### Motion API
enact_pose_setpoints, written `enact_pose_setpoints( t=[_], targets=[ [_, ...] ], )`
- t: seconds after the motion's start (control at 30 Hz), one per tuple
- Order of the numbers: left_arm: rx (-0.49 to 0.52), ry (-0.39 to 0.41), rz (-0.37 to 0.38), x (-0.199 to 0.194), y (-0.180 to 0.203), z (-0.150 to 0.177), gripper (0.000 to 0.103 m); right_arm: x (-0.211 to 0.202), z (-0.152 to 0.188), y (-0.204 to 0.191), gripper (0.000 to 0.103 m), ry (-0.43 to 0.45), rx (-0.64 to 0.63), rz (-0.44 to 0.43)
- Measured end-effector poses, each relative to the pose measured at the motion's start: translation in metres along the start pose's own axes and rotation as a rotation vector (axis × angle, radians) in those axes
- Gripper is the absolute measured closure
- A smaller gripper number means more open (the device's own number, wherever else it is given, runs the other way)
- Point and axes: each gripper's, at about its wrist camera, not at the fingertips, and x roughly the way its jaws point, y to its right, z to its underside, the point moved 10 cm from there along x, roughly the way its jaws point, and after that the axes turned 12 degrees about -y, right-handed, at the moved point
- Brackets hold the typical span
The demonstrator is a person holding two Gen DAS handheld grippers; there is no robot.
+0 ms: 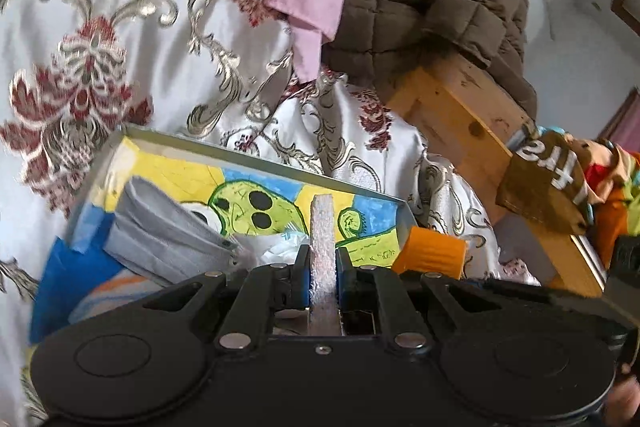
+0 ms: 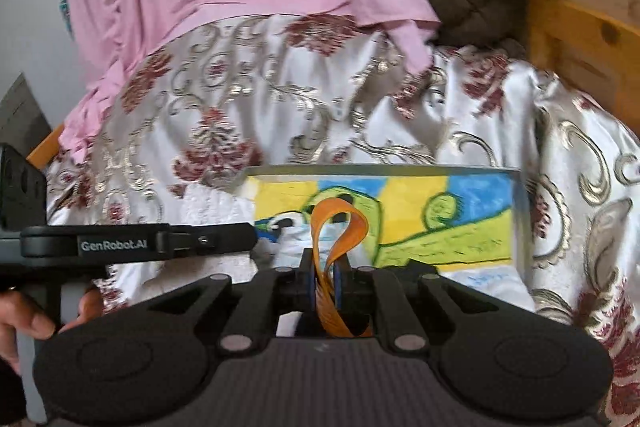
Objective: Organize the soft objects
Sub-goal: 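Carry the white packet and orange strap over the tray with both tools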
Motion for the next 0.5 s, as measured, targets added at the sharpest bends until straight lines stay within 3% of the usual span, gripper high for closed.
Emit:
enact_pose_setpoints(
  t=[0.1,0.23,0.5],
  targets=[
    [-0.076,0.005,0.030,0.010,-0.004,0.003,0.091,0.001,0.003,0.006,0.090,0.008,-0.002,0.024],
    [-0.066,-0.006,0.011,0.023,-0.003,0.008,0.091,0.003,0.005,0.007,0.083,0.020,-0.021,0.063],
    [0.022,0.034,-0.154,0.024,-0.007,0.012,0.083,0.008,0.009,0.004,0.070,0.032,-0.049,0.113]
  ],
)
